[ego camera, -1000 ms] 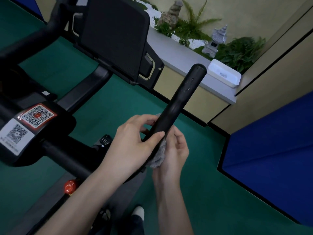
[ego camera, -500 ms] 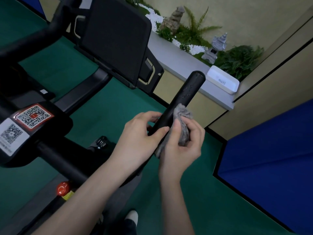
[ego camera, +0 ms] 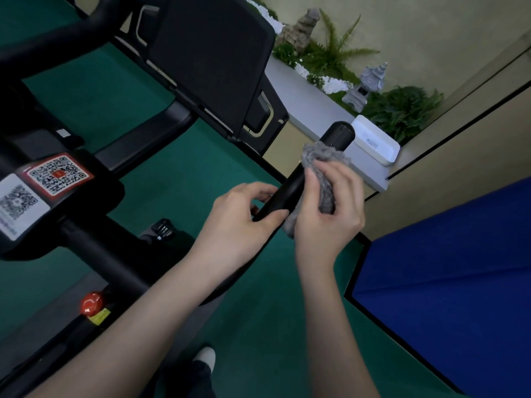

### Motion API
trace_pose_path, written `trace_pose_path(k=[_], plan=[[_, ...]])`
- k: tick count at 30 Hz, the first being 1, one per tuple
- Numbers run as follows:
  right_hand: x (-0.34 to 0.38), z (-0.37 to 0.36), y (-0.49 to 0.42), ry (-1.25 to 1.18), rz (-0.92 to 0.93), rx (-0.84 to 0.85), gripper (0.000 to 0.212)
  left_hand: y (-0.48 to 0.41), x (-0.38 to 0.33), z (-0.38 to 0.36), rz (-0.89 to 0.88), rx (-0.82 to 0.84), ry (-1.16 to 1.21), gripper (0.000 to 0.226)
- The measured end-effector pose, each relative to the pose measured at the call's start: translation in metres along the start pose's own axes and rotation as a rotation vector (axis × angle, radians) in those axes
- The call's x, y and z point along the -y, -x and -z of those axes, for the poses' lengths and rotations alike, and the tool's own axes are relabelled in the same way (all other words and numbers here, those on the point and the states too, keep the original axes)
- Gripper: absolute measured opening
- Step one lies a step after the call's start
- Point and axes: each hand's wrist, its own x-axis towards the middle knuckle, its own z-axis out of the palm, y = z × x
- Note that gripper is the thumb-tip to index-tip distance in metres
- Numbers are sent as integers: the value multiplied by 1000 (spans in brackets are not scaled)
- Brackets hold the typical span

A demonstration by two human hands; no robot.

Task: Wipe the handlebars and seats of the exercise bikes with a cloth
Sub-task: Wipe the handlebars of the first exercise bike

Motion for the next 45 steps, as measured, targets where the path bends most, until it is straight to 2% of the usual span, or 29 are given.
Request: trace_pose_path(k=[4, 6, 13, 17, 20, 23, 25, 27, 30, 34, 40, 45], plan=[[1, -2, -18, -1, 5, 18, 11, 0, 2, 0, 17, 6, 27, 27], [2, 1, -16, 2, 44, 89, 10, 0, 3, 0, 16, 8, 38, 26], [11, 20, -47, 185, 280, 532, 7, 0, 2, 2, 47, 19, 78, 25], [25, 16, -87, 355, 313, 715, 10, -1, 3, 1, 79, 32, 106, 27], [33, 10, -95, 512, 369, 957, 11, -1, 4, 1, 82, 32, 128, 31], [43, 2, -93, 534, 403, 1242, 12, -2, 3, 1, 82, 21, 142, 31], [47, -4, -96, 580, 401, 1351, 12, -2, 3, 2, 84, 25, 140, 31], [49, -8, -103, 607, 398, 1335, 14, -2, 4, 2, 95, 32, 149, 31], [48, -9, -107, 645, 408, 1217, 16, -2, 5, 1, 103, 43, 159, 33], [44, -9, -97, 655, 397, 1252, 16, -4, 4, 1, 100, 44, 162, 28], [40, -3, -117, 668, 474, 995, 20, -14, -4, 1, 111, 58, 142, 37], [32, 4, -105, 566, 492, 1029, 16, -23, -13, -6, 74, 47, 113, 36]])
